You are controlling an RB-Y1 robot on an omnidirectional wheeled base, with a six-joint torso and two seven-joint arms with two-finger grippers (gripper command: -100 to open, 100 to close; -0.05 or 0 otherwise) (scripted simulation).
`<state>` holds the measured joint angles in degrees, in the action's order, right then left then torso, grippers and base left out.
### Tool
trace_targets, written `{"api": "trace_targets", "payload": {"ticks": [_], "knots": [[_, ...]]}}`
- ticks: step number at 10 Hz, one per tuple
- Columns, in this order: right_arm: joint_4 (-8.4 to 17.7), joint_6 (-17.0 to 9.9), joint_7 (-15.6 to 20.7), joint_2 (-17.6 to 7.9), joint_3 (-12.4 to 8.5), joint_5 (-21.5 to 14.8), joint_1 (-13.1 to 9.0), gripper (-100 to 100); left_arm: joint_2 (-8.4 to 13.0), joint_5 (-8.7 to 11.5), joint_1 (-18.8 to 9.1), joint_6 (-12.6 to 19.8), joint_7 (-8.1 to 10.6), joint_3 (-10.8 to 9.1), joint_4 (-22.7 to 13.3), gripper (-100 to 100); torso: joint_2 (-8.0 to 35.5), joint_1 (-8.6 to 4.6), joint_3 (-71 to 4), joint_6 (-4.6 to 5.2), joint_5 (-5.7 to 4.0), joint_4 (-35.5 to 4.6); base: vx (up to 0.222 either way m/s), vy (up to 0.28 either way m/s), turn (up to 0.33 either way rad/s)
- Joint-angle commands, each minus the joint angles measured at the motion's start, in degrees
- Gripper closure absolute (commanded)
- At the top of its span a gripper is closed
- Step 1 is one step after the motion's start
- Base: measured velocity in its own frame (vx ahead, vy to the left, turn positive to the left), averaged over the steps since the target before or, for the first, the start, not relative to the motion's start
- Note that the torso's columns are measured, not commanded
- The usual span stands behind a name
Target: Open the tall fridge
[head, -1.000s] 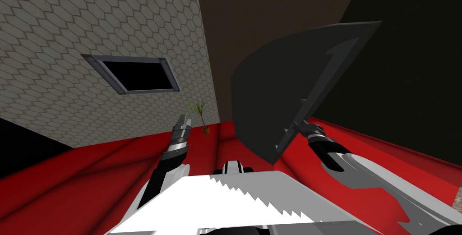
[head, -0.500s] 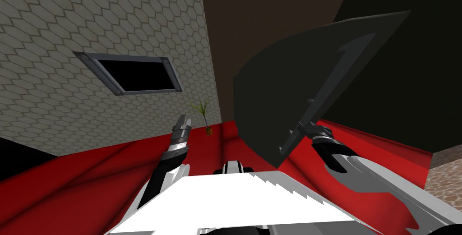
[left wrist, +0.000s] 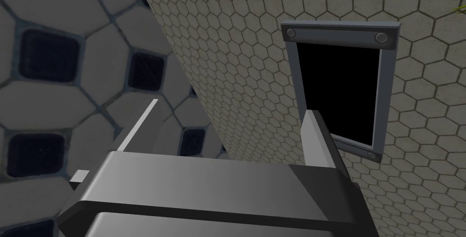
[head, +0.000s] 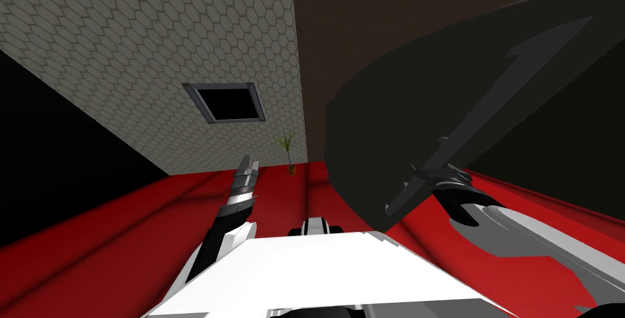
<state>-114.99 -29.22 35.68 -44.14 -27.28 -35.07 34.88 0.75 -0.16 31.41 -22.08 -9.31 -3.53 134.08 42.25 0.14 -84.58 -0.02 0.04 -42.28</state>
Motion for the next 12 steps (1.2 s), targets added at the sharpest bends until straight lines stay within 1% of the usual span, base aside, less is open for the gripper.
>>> {"api": "trace_targets", "payload": {"ticks": [1,3,4,5,6,7,12], "knots": [[2.7,-2.9,-0.6,-3.0,-2.5,2.8,0.4,-100,0.0,0.0,0.0,0.0,0.00,0.00,0.0,0,0.0,0.09,0.0,0.02,0.03,0.0,-0.148,0.039,0.295],[4.0,-5.8,-0.7,-5.5,-4.0,5.2,0.8,-100,0.0,0.0,0.0,0.0,0.00,0.00,0.0,0,0.0,-0.07,0.0,0.02,-0.01,0.0,-0.152,0.029,0.283],[4.0,-5.9,-0.7,-5.5,-4.0,5.2,0.8,-100,0.0,0.0,0.0,0.0,0.00,0.00,0.0,0,0.1,-0.18,0.0,0.04,-0.05,0.0,-0.109,0.019,0.115],[4.7,-7.4,-0.7,-6.7,-4.7,6.3,1.0,-100,0.0,0.0,0.0,0.0,0.00,-0.01,0.0,0,0.0,-0.23,0.0,0.11,-0.07,0.0,-0.072,0.028,0.195],[4.3,-6.4,-0.7,-6.2,-4.5,6.0,1.0,-100,0.0,0.0,0.0,0.0,0.00,0.00,0.0,0,0.0,-0.16,0.0,0.08,-0.03,0.0,-0.033,0.011,0.044],[4.3,-6.7,-0.7,-6.4,-4.5,6.1,1.0,0,0.0,0.0,0.0,0.0,0.00,-0.01,0.0,0,-0.1,-0.18,-0.1,0.09,-0.05,0.0,-0.006,0.003,-0.003],[4.3,-6.7,-0.7,-6.3,-4.5,6.1,1.0,0,0.0,0.0,0.0,0.0,0.00,-0.01,0.0,0,0.1,-0.13,0.0,0.02,-0.04,0.0,0.000,0.000,0.000]]}}
